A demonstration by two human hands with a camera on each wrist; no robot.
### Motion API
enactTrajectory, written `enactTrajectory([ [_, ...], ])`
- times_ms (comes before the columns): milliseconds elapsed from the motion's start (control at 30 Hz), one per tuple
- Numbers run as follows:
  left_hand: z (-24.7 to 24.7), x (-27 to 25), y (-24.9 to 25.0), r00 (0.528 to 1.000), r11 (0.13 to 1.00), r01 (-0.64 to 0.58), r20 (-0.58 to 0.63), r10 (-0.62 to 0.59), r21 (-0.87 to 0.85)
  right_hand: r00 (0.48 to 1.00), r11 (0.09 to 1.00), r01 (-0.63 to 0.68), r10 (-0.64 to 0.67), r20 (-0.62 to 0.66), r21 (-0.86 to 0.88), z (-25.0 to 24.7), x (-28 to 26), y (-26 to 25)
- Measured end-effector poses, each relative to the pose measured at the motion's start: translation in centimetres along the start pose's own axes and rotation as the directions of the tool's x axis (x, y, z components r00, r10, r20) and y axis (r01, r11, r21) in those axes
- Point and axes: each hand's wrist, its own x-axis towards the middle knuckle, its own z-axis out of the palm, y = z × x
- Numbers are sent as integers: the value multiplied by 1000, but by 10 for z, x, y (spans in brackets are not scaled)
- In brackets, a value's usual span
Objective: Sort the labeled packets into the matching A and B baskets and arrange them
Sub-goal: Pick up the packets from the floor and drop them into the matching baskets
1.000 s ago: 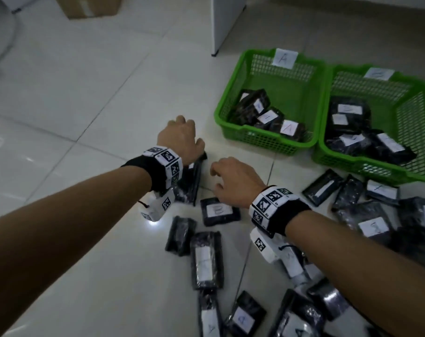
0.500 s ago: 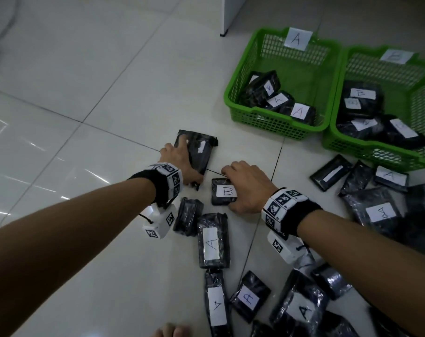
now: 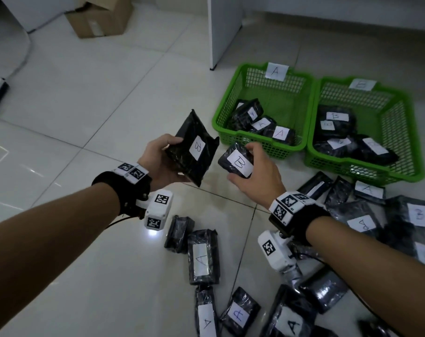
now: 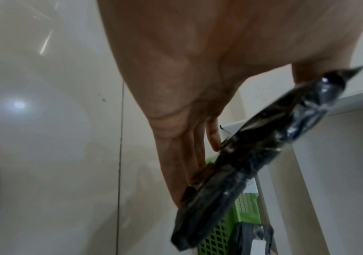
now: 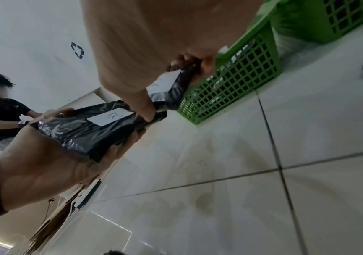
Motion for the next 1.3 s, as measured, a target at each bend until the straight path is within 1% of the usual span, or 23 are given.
enactTrajectory([
  [100, 19, 0, 3, 999, 1000, 16, 42, -15, -18, 994, 999, 29, -31, -104, -23, -19, -4, 6],
  [200, 40, 8, 6, 996, 1000, 9, 91, -7, -26, 985, 998, 36, -43, -167, -49, -41, -9, 20],
  [300, 69, 18, 9, 993, 992, -47, 113, 34, 113, 976, 997, 8, -24, -217, -75, -65, -14, 35],
  [367, 91, 28, 11, 995, 968, -63, 93, 41, 242, 967, 996, -34, 12, -254, -84, -81, -16, 49],
  [467, 122, 51, 13, 993, 898, -118, 49, 108, 424, 946, 983, -92, 37, -323, -156, -108, -15, 74],
  [567, 159, 72, 16, 985, 852, -162, 35, 167, 499, 906, 963, -181, 83, -416, -201, -140, -7, 102],
  [600, 171, 80, 18, 978, 836, -194, 32, 207, 513, 886, 951, -227, 112, -451, -210, -150, -3, 111],
  [667, 197, 97, 20, 944, 767, -292, 41, 328, 571, 844, 917, -336, 193, -500, -214, -171, 5, 129],
  [700, 212, 104, 21, 921, 726, -334, 44, 387, 602, 824, 894, -397, 247, -510, -208, -181, 10, 138],
  [733, 227, 110, 21, 905, 698, -364, 58, 421, 617, 805, 867, -458, 310, -506, -197, -189, 15, 146],
  [767, 242, 116, 20, 900, 690, -385, 84, 428, 613, 789, 839, -512, 375, -487, -184, -196, 19, 153],
  [833, 274, 132, 16, 900, 698, -412, 143, 411, 586, 766, 792, -585, 468, -440, -174, -206, 26, 166],
  [900, 304, 148, 10, 910, 692, -405, 187, 370, 597, 754, 761, -623, 523, -397, -180, -210, 29, 177],
  [1000, 336, 172, -2, 924, 649, -380, 232, 305, 660, 758, 733, -636, 536, -372, -241, -212, 27, 191],
  [1067, 350, 186, -12, 925, 578, -378, 265, 274, 723, 779, 734, -617, 516, -357, -285, -211, 25, 195],
  [1133, 361, 199, -24, 921, 454, -384, 302, 245, 804, 809, 755, -578, 481, -337, -310, -211, 21, 198],
  [1200, 366, 211, -37, 926, 343, -369, 311, 213, 864, 827, 803, -534, 432, -360, -264, -212, 14, 202],
  [1233, 366, 217, -43, 933, 301, -350, 302, 196, 887, 836, 834, -496, 382, -394, -243, -212, 8, 205],
  [1300, 364, 227, -55, 939, 189, -324, 290, 187, 927, 839, 879, -397, 230, -494, -264, -211, -8, 208],
])
